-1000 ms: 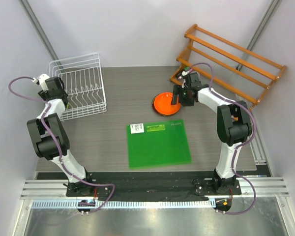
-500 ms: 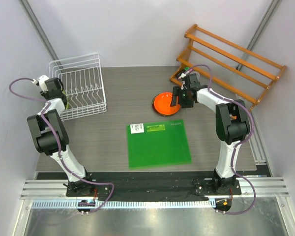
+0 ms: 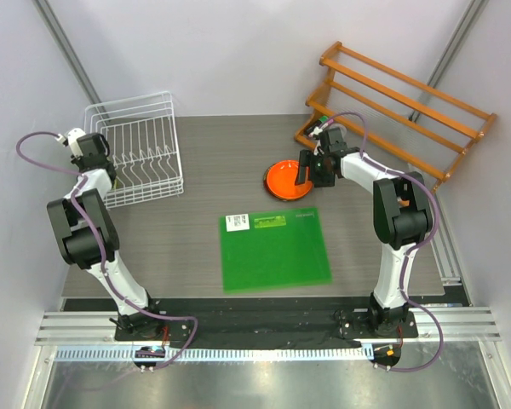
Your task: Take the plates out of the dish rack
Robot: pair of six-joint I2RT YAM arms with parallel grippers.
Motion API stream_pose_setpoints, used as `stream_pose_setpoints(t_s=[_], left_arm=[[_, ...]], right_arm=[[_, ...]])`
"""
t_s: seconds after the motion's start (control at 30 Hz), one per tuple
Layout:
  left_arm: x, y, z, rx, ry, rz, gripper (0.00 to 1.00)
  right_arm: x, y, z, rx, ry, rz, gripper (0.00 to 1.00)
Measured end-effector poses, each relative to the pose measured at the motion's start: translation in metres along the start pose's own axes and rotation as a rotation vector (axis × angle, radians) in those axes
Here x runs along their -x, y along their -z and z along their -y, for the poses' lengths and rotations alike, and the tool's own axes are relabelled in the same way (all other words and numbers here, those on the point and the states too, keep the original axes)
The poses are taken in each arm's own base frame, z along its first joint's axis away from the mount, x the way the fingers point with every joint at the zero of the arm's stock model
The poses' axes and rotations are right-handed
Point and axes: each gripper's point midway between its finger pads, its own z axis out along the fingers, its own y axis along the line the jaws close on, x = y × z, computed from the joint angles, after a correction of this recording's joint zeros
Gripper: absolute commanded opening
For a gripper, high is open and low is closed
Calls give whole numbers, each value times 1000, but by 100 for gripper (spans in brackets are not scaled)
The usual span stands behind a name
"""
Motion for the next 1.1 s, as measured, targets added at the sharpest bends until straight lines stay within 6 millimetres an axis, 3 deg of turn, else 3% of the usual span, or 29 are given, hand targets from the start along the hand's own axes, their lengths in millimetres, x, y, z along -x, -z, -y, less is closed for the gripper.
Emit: stream_pose_setpoints(t_s=[0.37,0.5,0.7,0.93,1.1], left_arm=[[6,15,2,-14,-82,-12,0],[20,29,-1,-12,-100,9,0],[56,60,-7,-20,-71,82,0],[90,99,1,-108,17,161,0],[91,128,7,-200,79,161,0]], right_arm=[[0,0,0,-2,0,1,75],[0,0,1,-4,0,2,75],[4,4,1,-12,1,15,75],[18,24,-3,-17,9,72,77],[36,53,-12,-6,18,148,77]])
